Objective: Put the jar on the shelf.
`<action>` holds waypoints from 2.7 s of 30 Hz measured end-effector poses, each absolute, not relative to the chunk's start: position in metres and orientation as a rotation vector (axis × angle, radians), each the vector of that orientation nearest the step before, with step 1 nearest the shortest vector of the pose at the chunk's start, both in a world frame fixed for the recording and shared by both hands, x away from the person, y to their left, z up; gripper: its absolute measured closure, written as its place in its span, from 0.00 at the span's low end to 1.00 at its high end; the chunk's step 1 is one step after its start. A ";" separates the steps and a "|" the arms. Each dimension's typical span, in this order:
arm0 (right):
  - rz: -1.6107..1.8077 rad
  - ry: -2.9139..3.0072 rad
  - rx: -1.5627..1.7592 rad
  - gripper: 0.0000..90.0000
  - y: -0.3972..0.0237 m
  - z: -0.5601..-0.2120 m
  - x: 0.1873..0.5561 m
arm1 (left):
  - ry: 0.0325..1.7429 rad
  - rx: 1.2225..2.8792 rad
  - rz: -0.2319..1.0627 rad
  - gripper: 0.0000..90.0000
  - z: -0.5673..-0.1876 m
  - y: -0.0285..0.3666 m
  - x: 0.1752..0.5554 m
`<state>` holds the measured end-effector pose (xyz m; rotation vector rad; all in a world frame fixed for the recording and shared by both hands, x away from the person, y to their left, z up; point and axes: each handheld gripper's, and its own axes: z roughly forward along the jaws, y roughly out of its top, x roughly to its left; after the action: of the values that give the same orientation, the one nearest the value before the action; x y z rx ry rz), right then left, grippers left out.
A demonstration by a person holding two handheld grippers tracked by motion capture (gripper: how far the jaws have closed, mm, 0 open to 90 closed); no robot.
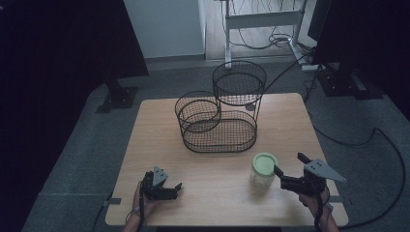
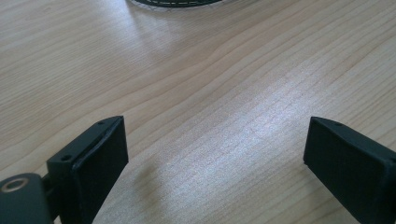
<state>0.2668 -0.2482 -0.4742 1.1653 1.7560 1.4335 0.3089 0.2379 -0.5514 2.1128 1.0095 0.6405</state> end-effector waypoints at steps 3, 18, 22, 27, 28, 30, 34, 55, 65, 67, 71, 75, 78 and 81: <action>1.443 1.787 1.143 0.02 -0.242 -0.474 0.265 | 1.010 2.113 0.641 0.07 -0.551 0.238 0.309; 1.451 1.877 1.113 0.00 -0.226 -0.481 0.267 | 1.006 2.116 0.642 0.07 -0.551 0.238 0.309; 1.448 1.895 1.108 0.00 -0.223 -0.483 0.267 | 1.005 2.118 0.643 0.07 -0.551 0.237 0.309; 1.438 1.919 1.095 0.00 -0.219 -0.485 0.268 | 1.003 2.119 0.646 0.07 -0.551 0.237 0.309; 1.436 1.924 1.094 0.00 -0.219 -0.486 0.268 | 1.003 2.120 0.645 0.07 -0.551 0.237 0.309; 1.433 1.930 1.094 0.00 -0.218 -0.487 0.268 | 1.003 2.119 0.644 0.07 -0.552 0.237 0.309; 1.431 1.938 1.097 0.00 -0.217 -0.490 0.270 | 1.003 2.120 0.645 0.07 -0.551 0.237 0.309; 1.420 1.969 1.095 0.00 -0.211 -0.499 0.273 | 1.002 2.126 0.648 0.07 -0.552 0.236 0.309; 1.422 1.980 1.105 0.00 -0.202 -0.505 0.280 | 1.000 2.134 0.649 0.07 -0.552 0.236 0.309; 1.413 1.980 1.105 0.00 -0.200 -0.506 0.282 | 1.001 2.134 0.648 0.07 -0.552 0.236 0.309; 1.377 1.982 1.111 0.00 -0.197 -0.510 0.288 | 0.999 2.136 0.650 0.07 -0.552 0.235 0.309; 1.353 1.978 1.114 0.01 -0.194 -0.515 0.294 | 0.998 2.142 0.650 0.07 -0.552 0.235 0.309; 1.348 1.963 1.118 0.05 -0.193 -0.519 0.296 | 0.997 2.145 0.650 0.07 -0.552 0.235 0.309; 1.358 1.948 1.098 0.10 -0.191 -0.520 0.296 | 0.995 2.146 0.652 0.07 -0.552 0.235 0.309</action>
<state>0.2961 -0.1912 -0.5203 1.0982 1.9482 1.3576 0.3091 0.2351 -0.5520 2.1456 0.9947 0.6520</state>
